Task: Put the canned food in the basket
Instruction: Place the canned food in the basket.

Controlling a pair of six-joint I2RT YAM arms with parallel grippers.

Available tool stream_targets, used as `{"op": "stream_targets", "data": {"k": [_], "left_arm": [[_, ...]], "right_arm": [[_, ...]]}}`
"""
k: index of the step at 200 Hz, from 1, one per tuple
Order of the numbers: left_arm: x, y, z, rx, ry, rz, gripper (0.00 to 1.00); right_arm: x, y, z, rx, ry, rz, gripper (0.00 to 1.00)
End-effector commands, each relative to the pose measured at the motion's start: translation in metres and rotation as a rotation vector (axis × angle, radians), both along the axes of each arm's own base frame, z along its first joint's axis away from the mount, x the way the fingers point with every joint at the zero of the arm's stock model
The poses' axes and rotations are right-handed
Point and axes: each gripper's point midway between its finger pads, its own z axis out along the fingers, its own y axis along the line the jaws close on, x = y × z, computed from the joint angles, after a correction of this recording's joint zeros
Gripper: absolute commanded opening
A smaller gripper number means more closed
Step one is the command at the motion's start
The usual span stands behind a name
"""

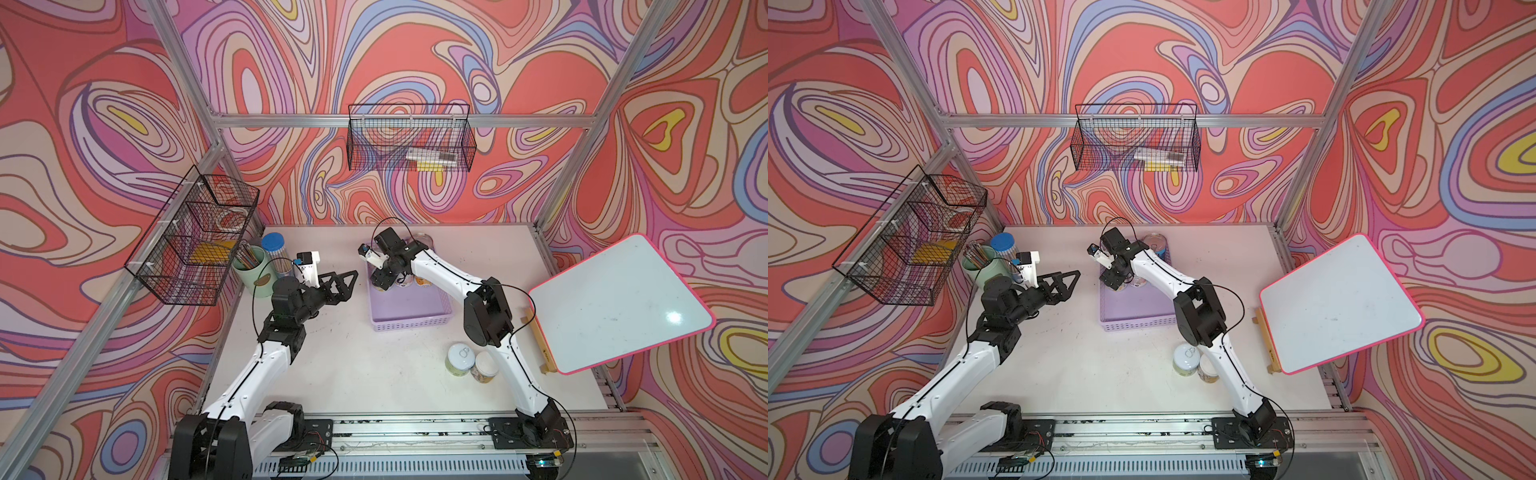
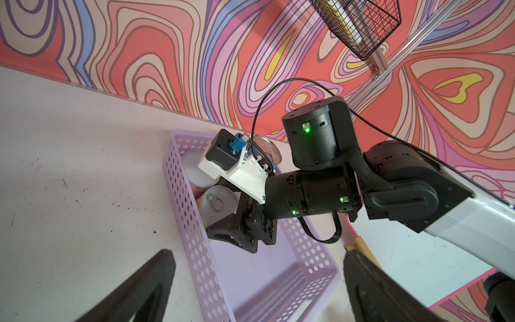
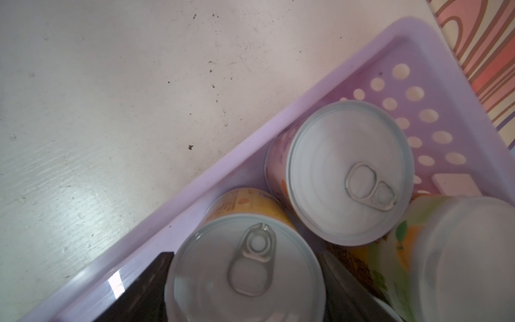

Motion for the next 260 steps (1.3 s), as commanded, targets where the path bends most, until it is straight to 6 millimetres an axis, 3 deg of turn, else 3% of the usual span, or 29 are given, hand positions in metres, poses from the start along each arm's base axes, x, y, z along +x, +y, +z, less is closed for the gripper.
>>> {"op": "stream_targets", "data": {"k": [1,40,70,148,201,226,240,243,260], "left_arm": [[-0.003,0.003,0.0,0.015,0.001,0.004,0.99],[-0.007,0.004,-0.003,0.029,0.016,0.008,0.99],[-0.01,0.004,-0.004,0.04,0.019,0.004,0.99],[-0.027,0.003,-0.007,0.079,0.025,0.005,0.99],[-0.044,-0.017,-0.01,0.153,0.006,-0.042,0.99],[-0.05,-0.031,-0.013,0.176,0.0,-0.082,0.99],[-0.054,-0.039,-0.015,0.185,-0.003,-0.105,0.99],[-0.055,-0.04,-0.015,0.186,-0.004,-0.11,0.99],[-0.059,-0.051,-0.013,0.196,-0.028,-0.138,0.99]], "right_arm": [[0.023,0.003,0.011,0.019,-0.086,-0.039,0.79],[0.022,0.006,0.019,0.041,-0.08,-0.034,0.89],[0.016,0.008,0.03,0.07,-0.068,-0.027,0.92],[-0.012,0.004,0.092,0.227,-0.079,-0.044,0.92],[-0.041,-0.028,0.124,0.34,-0.115,-0.181,0.93],[-0.057,-0.048,0.129,0.386,-0.104,-0.281,0.93],[-0.066,-0.06,0.121,0.395,-0.078,-0.344,0.94],[-0.07,-0.064,0.13,0.413,-0.086,-0.357,0.95],[-0.082,-0.077,0.13,0.463,-0.073,-0.424,0.98]]}}
